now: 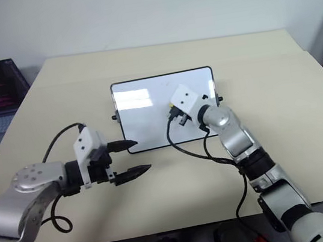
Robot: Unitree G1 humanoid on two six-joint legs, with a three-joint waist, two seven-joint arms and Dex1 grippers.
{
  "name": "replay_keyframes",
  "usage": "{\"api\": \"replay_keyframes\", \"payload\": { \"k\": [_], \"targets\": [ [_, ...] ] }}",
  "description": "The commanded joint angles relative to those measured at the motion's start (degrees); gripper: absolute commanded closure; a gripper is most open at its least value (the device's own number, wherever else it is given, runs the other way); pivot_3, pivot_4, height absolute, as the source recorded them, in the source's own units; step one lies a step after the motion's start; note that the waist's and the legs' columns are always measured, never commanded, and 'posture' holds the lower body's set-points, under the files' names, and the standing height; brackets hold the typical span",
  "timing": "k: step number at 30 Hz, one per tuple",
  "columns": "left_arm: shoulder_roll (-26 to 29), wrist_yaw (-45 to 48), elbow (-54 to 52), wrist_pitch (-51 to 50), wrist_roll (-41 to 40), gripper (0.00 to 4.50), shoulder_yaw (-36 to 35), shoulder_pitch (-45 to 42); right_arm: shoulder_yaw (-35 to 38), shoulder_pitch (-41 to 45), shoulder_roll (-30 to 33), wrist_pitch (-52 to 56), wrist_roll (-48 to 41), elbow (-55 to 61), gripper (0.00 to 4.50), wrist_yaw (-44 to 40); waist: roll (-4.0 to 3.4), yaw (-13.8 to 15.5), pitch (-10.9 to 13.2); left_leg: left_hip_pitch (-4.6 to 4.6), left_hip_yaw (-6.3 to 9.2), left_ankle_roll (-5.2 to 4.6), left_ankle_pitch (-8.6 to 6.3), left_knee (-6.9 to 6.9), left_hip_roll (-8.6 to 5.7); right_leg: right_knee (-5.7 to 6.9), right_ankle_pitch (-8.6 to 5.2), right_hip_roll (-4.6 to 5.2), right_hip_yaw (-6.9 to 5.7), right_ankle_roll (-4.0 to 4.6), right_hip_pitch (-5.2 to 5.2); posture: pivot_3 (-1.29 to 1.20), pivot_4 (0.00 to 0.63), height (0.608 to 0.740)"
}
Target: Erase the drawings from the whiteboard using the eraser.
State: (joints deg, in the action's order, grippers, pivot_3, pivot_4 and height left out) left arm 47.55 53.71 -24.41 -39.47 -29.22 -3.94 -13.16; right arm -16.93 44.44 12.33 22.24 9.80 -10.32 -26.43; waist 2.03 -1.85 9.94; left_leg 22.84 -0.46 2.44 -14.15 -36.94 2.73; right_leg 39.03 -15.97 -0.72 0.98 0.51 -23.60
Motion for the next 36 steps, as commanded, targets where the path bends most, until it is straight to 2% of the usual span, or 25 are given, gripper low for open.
{"api": "replay_keyframes", "payload": {
  "k": [1, 3, 6, 9, 15, 19, 22, 24, 27, 31, 36],
  "targets": [
    [0.86, -0.15, -1.91, 0.39, -0.88, 0.00, -1.75, -0.16, -1.86, -0.04, 0.31, 1.38, -1.20, 1.93, 3.41, -5.04, 0.00, 0.00, 0.00, 0.00, 0.01, 0.00, 0.00, 0.00, 0.00, -0.01, 0.00, 0.00, -0.01, 0.00, 0.00, 0.00, 0.150, 0.740],
    [0.94, -0.25, -1.75, 0.45, -0.87, 0.00, -1.88, -0.16, -2.42, -0.82, 0.11, 1.50, -0.83, 2.31, 3.41, -5.51, 0.00, -0.02, 0.00, 0.00, 0.00, 0.00, 0.00, 0.01, 0.00, -0.02, 0.00, -0.01, 0.00, 0.00, 0.00, 0.00, 0.150, 0.740],
    [0.87, -0.45, -1.31, 0.48, -0.77, 0.00, -1.83, -0.62, -0.05, 0.08, -0.84, -0.84, -0.02, 1.48, 3.41, -1.11, 0.00, -0.02, 0.00, 0.00, 0.01, 0.00, 0.00, 0.00, 0.01, 0.01, 0.00, -0.01, -0.01, 0.00, 0.00, 0.00, 0.150, 0.740],
    [0.75, -0.52, -1.29, 0.46, -0.88, 0.00, -1.77, -0.86, 2.77, -0.30, 0.28, 0.25, -1.73, 3.63, 3.41, -1.06, 0.00, 0.03, 0.00, 0.00, 0.02, 0.00, 0.00, -0.02, 0.00, 0.02, 0.00, 0.00, -0.01, 0.00, 0.00, 0.00, 0.150, 0.740],
    [0.32, 0.93, -1.01, 1.90, -1.43, 0.00, -1.79, -0.98, 14.41, -7.87, 0.08, 17.29, -17.64, 25.87, 3.41, -5.24, 0.00, 0.33, 0.00, 0.11, 0.09, 0.05, -0.04, 0.01, 0.07, -0.05, -0.05, 0.05, -0.05, -0.07, 0.00, 0.00, 0.150, 0.740],
    [-0.42, 1.01, 0.48, 2.81, -0.75, 0.00, -1.12, -2.54, 18.11, -13.56, 3.92, 26.97, -23.93, 38.27, 3.41, -6.47, -0.02, 0.32, 0.01, 0.08, 0.10, 0.07, -0.04, 0.02, 0.07, -0.04, -0.06, 0.05, -0.05, -0.07, 0.00, 0.00, 0.150, 0.740],
    [-0.78, 2.09, 1.45, 3.60, -0.39, 0.00, 0.47, -3.82, 17.84, -21.44, 10.82, 30.87, -24.47, 45.32, 3.41, -7.50, -0.02, 0.53, 0.01, 0.03, 0.11, 0.06, -0.04, 0.01, 0.00, -0.05, -0.08, 0.05, -0.08, -0.09, 0.06, 0.00, 0.150, 0.740],
    [-0.75, 3.12, 2.36, 4.40, 0.34, 0.00, 2.04, -4.78, 17.75, -26.98, 13.36, 31.62, -24.75, 48.22, 3.41, -6.72, 0.00, 0.49, 0.01, 0.04, 0.14, 0.06, -0.05, 0.01, -0.04, -0.07, -0.26, 0.04, -0.12, -0.32, 0.09, 0.00, 0.150, 0.740],
    [-0.14, 4.27, 3.83, 5.80, 2.12, 0.00, 3.85, -5.76, 15.55, -30.88, 15.67, 30.11, -23.13, 49.46, 3.41, -5.09, -0.03, -0.06, 0.03, 0.00, 0.02, 0.06, -0.05, -0.02, -0.05, -0.02, -0.26, 0.04, 0.00, -0.34, 0.08, 0.00, 0.150, 0.740],
    [0.08, 5.61, 5.72, 7.03, 3.15, 0.00, 5.05, -7.09, 11.96, -30.79, 15.04, 25.99, -18.77, 47.10, 3.41, -0.19, -0.03, -0.45, 0.02, -0.12, 0.03, 0.05, -0.04, 0.00, -0.01, 0.03, -0.27, -0.10, 0.03, -0.35, 0.08, 0.00, 0.150, 0.740],
    [0.05, 6.89, 6.94, 7.57, 3.41, 0.00, 5.61, -8.32, 8.99, -25.03, 10.76, 21.07, -13.42, 39.37, 3.41, 6.28, -0.03, -0.33, 0.03, -0.08, 0.05, 0.06, -0.04, -0.01, 0.00, 0.05, -0.27, -0.17, -0.01, -0.35, 0.08, 0.00, 0.150, 0.740]
  ]
}}
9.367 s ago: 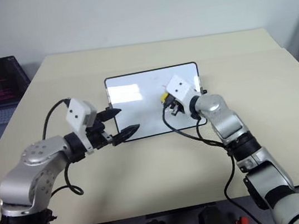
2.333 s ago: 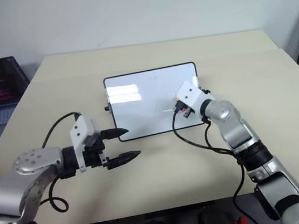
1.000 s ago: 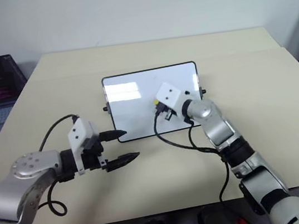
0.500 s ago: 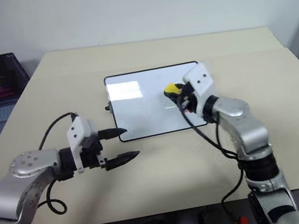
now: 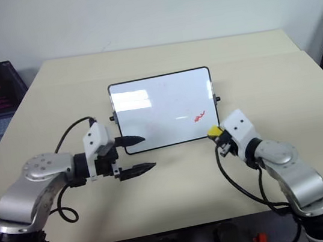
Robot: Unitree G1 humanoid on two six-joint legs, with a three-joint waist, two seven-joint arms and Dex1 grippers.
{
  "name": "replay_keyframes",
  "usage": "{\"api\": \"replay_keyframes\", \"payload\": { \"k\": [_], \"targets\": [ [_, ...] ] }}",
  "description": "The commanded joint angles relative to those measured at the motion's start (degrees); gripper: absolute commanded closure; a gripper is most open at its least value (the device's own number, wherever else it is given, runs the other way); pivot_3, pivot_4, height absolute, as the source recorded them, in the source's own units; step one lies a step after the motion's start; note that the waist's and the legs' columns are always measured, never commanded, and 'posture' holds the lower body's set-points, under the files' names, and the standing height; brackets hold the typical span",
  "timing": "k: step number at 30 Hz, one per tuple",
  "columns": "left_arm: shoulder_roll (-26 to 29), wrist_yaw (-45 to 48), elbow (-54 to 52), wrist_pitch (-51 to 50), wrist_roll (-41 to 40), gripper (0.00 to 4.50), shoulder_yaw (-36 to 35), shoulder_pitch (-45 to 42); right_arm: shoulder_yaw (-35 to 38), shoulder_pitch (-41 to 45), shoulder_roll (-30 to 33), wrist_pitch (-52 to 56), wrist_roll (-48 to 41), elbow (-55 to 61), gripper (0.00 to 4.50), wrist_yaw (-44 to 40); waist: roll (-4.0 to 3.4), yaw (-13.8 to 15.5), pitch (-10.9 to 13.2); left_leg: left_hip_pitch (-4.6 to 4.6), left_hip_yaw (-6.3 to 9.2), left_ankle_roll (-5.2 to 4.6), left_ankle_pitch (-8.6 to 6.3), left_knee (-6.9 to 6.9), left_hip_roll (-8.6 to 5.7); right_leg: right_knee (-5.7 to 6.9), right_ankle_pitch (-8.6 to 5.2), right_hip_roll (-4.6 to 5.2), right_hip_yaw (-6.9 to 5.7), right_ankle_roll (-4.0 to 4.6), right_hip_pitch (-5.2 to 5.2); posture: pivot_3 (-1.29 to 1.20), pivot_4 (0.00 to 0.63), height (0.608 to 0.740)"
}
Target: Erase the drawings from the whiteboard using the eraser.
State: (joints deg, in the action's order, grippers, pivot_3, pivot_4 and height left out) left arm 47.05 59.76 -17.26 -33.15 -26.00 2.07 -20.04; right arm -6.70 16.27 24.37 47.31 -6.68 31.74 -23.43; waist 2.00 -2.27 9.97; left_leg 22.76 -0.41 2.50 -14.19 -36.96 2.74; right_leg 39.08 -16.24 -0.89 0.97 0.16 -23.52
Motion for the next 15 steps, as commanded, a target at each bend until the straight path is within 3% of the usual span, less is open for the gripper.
{"api": "replay_keyframes", "payload": {
  "k": [1, 8, 15],
  "targets": [
    [0.52, 1.05, -0.10, 1.31, 0.27, 0.00, -0.25, -1.62, -1.93, 4.82, -2.26, -5.27, 4.43, -5.39, 3.41, 4.71, 0.01, 0.11, -0.01, 0.01, 0.00, 0.00, 0.00, 0.00, -0.02, -0.02, 0.00, 0.00, 0.01, 0.00, 0.00, 0.00, 0.150, 0.740],
    [0.86, 1.99, -0.28, 1.32, 0.46, 0.00, -0.22, -1.66, -2.68, 10.42, -5.58, -11.20, 7.83, -17.09, 3.41, 7.66, 0.01, 0.60, 0.00, 0.13, -0.05, 0.01, -0.01, 0.00, -0.06, -0.08, 0.07, 0.02, 0.02, 0.13, -0.04, 0.00, 0.150, 0.740],
    [1.09, 2.26, -0.52, 1.27, 0.55, 0.00, -0.73, -1.18, -5.68, 8.64, -5.12, -10.24, 7.72, -18.12, 3.41, 3.81, 0.01, 0.59, -0.01, 0.12, -0.05, 0.01, -0.02, 0.00, -0.05, -0.06, 0.10, 0.02, 0.01, 0.19, -0.06, 0.00, 0.150, 0.740]
  ]
}}
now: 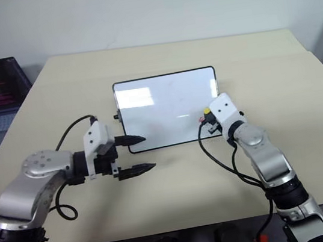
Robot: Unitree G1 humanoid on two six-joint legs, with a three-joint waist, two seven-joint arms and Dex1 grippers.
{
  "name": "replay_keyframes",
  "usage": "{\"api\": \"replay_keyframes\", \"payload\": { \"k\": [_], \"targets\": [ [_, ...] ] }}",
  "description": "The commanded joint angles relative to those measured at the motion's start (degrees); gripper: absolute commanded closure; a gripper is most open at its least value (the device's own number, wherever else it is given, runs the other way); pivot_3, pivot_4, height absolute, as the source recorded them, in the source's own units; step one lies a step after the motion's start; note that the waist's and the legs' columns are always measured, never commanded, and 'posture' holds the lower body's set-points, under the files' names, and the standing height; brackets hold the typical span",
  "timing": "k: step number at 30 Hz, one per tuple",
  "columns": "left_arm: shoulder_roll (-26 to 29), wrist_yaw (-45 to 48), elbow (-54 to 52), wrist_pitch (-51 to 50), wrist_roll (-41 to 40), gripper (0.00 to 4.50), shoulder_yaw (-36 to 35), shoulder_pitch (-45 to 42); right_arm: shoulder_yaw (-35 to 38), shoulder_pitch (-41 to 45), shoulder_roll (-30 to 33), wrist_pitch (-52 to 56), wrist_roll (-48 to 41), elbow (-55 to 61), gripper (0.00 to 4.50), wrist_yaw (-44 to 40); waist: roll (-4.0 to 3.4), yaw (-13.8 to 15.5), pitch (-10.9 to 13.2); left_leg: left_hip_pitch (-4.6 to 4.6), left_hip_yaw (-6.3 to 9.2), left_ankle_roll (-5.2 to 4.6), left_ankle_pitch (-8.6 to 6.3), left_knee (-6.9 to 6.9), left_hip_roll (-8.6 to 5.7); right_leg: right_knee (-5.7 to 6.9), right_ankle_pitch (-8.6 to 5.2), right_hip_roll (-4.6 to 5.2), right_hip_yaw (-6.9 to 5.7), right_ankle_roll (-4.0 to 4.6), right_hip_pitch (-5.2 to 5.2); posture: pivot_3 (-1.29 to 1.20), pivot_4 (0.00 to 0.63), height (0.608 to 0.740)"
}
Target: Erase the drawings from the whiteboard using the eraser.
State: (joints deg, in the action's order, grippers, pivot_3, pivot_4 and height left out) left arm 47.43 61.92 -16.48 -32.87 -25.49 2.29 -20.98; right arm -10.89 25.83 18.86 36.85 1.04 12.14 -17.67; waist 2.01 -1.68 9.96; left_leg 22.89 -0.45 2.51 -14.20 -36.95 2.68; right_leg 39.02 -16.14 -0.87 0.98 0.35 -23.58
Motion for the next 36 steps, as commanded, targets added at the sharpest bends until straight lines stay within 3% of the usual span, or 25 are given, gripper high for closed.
{"api": "replay_keyframes", "payload": {
  "k": [1, 11, 22, 30, 36],
  "targets": [
    [0.70, 0.07, -1.38, 0.97, 0.02, 0.00, -1.03, -0.13, -2.23, -1.45, 0.51, 0.50, 0.03, 1.96, 3.41, -2.62, 0.00, -0.01, 0.00, -0.01, 0.00, 0.00, 0.00, -0.01, 0.00, 0.01, -0.02, 0.00, 0.00, -0.03, 0.00, 0.00, 0.150, 0.740],
    [0.39, -0.69, -2.08, 0.86, -0.27, 0.00, -1.51, 1.21, -0.60, 1.37, -0.24, -2.69, 4.42, -0.26, 3.41, 2.37, 0.01, -0.13, -0.01, -0.06, 0.00, 0.00, 0.01, -0.06, 0.01, 0.08, -0.06, 0.00, 0.01, -0.15, 0.02, 0.00, 0.150, 0.740],
    [0.72, -1.21, -3.04, 0.72, -0.77, 0.00, -2.25, 2.81, -5.99, -0.89, 1.52, -0.34, 4.48, 0.78, 3.41, -5.61, 0.01, -0.14, -0.01, -0.09, 0.01, 0.00, 0.00, -0.03, 0.03, 0.07, 0.02, 0.03, 0.01, 0.01, 0.04, 0.00, 0.150, 0.740],
    [0.83, -1.10, -3.08, 0.76, -0.89, 0.00, -2.41, 3.03, -2.79, 2.55, -0.57, -5.89, 7.31, -1.75, 3.41, 0.64, 0.01, -0.10, -0.01, -0.10, 0.01, 0.00, 0.01, -0.06, 0.02, 0.11, -0.04, 0.03, 0.01, -0.11, 0.05, 0.00, 0.150, 0.740],
    [0.82, -1.23, -3.26, 0.70, -1.00, 0.00, -2.55, 3.31, -5.37, 0.97, 0.01, -3.77, 6.63, -1.26, 3.41, -3.69, 0.01, -0.08, -0.01, -0.06, 0.01, 0.00, 0.00, -0.03, 0.02, 0.04, 0.03, 0.03, 0.00, 0.04, 0.04, 0.00, 0.150, 0.740]
  ]
}}
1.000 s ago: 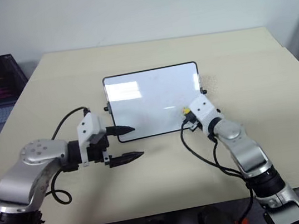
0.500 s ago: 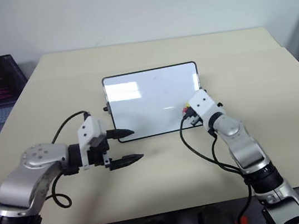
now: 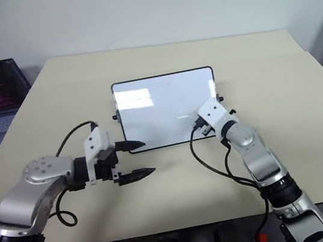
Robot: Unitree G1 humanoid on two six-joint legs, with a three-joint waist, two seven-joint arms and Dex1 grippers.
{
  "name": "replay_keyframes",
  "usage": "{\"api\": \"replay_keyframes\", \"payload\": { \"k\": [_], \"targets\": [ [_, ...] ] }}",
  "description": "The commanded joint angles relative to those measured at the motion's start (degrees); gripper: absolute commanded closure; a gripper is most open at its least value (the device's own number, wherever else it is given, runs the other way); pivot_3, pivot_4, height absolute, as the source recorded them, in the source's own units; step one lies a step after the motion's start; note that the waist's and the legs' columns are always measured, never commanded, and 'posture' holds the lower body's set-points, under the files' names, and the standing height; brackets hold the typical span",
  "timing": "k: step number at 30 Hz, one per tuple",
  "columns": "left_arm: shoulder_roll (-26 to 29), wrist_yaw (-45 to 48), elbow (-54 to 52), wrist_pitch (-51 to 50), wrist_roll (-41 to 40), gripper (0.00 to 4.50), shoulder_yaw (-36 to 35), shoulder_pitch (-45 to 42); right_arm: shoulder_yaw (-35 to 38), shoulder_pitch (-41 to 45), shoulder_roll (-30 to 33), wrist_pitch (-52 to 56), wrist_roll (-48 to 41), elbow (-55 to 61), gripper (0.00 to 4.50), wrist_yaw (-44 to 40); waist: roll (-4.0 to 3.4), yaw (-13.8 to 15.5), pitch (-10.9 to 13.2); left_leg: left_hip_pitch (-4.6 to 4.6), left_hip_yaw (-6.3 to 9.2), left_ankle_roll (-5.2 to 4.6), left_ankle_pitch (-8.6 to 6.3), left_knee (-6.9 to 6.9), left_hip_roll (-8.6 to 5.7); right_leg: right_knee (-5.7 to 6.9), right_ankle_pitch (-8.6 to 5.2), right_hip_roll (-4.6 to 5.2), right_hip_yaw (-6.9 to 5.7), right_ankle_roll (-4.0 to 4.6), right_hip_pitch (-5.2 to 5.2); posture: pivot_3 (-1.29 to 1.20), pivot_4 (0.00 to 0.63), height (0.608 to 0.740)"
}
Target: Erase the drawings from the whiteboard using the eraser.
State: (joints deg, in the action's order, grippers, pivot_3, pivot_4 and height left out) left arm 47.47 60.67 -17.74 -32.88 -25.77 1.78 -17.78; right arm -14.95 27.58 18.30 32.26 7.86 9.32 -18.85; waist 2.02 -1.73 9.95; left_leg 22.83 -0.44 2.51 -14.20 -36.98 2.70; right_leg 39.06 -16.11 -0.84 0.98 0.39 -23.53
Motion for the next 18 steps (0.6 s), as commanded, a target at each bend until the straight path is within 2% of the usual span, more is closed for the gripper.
{"api": "replay_keyframes", "payload": {
  "k": [1, 3, 11, 18],
  "targets": [
    [0.80, -0.04, -2.08, 0.67, -0.74, 0.00, -2.09, 0.22, -2.24, -1.34, 0.94, 1.51, -0.35, 1.93, 3.41, -3.90, 0.00, -0.05, 0.00, 0.00, 0.00, 0.00, 0.00, 0.00, 0.00, 0.00, 0.00, 0.00, 0.00, 0.00, 0.00, 0.00, 0.150, 0.740],
    [0.88, -0.10, -2.29, 0.61, -0.84, 0.00, -2.22, 0.48, -3.22, -2.03, 1.29, 1.93, -0.20, 2.51, 3.41, -5.24, 0.00, -0.05, 0.00, -0.01, 0.01, 0.00, 0.00, 0.00, 0.01, 0.00, 0.00, 0.01, -0.01, 0.00, 0.00, 0.00, 0.150, 0.740],
    [1.08, -0.03, -2.86, 0.34, -1.11, 0.00, -2.55, 1.00, 1.51, 0.04, 2.04, -1.46, 2.86, 0.27, 3.41, 0.45, 0.00, -0.02, 0.00, -0.04, 0.01, 0.00, 0.01, -0.05, -0.01, 0.08, -0.05, 0.01, -0.01, -0.12, 0.01, 0.00, 0.150, 0.740],
    [0.75, 0.06, -2.72, 0.33, -1.06, 0.00, -2.25, 0.78, 0.62, -1.28, 2.87, 0.82, 2.03, 1.14, 3.41, -2.94, 0.01, 0.01, -0.01, -0.04, 0.01, 0.00, 0.01, -0.04, 0.00, 0.04, 0.00, 0.01, 0.00, -0.04, 0.02, 0.00, 0.150, 0.740]
  ]
}}
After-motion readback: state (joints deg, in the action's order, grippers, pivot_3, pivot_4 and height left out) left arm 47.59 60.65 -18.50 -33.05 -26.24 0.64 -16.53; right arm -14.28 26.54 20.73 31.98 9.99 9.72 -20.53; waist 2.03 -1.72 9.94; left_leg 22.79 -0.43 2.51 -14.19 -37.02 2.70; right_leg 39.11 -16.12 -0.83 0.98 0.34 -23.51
